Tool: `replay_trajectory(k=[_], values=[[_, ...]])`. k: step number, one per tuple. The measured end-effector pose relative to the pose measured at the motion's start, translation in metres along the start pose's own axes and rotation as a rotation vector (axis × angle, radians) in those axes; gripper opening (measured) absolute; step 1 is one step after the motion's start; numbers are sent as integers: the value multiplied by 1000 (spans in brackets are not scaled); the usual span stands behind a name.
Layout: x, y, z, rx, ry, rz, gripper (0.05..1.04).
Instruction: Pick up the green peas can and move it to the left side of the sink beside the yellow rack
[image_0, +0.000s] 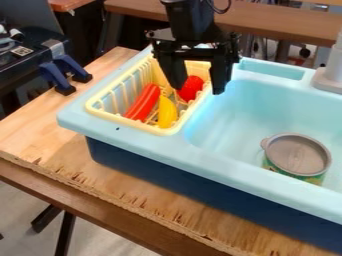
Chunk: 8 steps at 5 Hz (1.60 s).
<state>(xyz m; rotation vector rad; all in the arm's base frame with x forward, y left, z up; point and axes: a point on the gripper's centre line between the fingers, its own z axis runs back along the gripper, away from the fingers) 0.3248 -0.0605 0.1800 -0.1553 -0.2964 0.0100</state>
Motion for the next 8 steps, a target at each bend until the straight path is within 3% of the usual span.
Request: replay_trajectory(k=[2,3,4,5,6,7,8], values=[[-6,-18,-16,4,49,-38,998],[-4,-34,-17,-10,14,-84,998],[2,-46,-24,-69,-62,-97,998],[6,-73,-40,-185,-81,-79,998],[4,-100,-61,-254,-62,-140,998],[7,-123,-55,-282,-41,-189,998],[5,-135,-46,-277,-19,-234,998]])
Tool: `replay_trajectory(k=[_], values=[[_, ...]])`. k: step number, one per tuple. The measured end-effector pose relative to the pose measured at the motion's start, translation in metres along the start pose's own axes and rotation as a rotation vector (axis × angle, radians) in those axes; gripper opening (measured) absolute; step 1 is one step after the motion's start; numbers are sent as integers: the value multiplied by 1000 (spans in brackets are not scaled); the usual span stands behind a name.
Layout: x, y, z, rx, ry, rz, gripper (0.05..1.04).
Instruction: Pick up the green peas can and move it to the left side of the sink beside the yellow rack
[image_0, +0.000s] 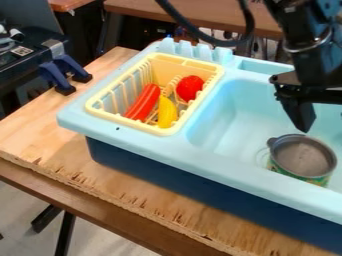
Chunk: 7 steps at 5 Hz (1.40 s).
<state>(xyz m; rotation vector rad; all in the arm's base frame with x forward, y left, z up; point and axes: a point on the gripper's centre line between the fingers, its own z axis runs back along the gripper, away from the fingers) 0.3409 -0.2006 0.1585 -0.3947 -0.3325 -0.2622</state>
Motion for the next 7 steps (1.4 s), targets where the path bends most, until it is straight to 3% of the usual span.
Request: replay_trajectory(k=[1,2,4,7], values=[[-6,1,0,60,33,-6,998],[-8,1,0,63,42,-9,998],[-27,7,1,27,101,61,998],[-22,27,-1,8,145,150,998]])
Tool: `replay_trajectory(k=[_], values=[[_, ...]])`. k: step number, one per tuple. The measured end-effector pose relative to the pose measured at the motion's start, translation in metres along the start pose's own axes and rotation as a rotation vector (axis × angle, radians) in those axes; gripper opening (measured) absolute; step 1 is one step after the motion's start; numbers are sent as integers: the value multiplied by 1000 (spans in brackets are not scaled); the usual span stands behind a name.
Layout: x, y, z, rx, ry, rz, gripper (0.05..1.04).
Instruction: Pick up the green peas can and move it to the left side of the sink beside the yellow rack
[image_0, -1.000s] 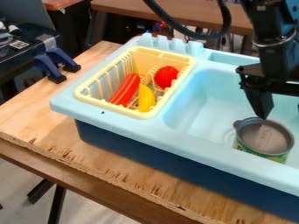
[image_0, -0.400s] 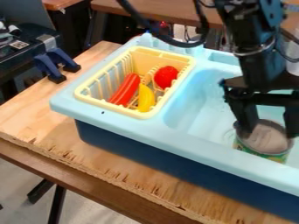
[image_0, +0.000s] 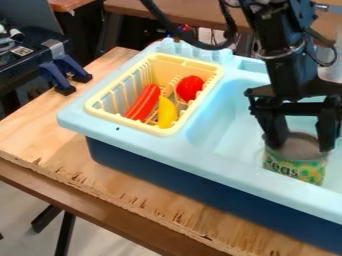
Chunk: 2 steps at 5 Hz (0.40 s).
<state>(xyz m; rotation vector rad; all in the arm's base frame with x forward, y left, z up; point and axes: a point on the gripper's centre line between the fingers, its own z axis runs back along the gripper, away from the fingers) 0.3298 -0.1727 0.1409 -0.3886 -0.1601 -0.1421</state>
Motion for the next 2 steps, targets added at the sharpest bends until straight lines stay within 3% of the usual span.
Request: replay_trajectory(k=[1,2], values=[[3,1,-3,38,36,4,998],[7,5,-4,114,93,24,998]])
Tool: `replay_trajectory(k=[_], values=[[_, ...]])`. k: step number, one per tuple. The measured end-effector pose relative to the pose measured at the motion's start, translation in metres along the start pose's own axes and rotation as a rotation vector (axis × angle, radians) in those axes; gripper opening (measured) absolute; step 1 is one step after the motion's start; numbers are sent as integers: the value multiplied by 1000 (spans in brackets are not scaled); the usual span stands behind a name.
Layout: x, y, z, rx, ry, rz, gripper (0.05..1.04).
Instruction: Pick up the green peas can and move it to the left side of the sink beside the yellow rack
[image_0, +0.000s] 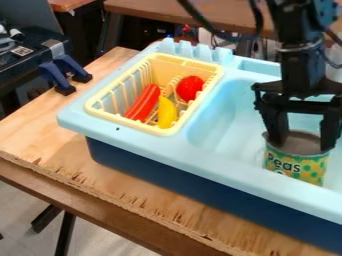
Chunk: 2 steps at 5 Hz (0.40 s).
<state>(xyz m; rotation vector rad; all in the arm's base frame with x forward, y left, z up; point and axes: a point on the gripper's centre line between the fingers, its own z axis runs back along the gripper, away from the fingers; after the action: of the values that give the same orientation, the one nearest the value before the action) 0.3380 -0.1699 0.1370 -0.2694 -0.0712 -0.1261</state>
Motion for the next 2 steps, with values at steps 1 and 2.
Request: replay_trajectory(k=[1,2], values=[[0,2,1,34,25,12,999],[-2,3,1,73,50,21,999]])
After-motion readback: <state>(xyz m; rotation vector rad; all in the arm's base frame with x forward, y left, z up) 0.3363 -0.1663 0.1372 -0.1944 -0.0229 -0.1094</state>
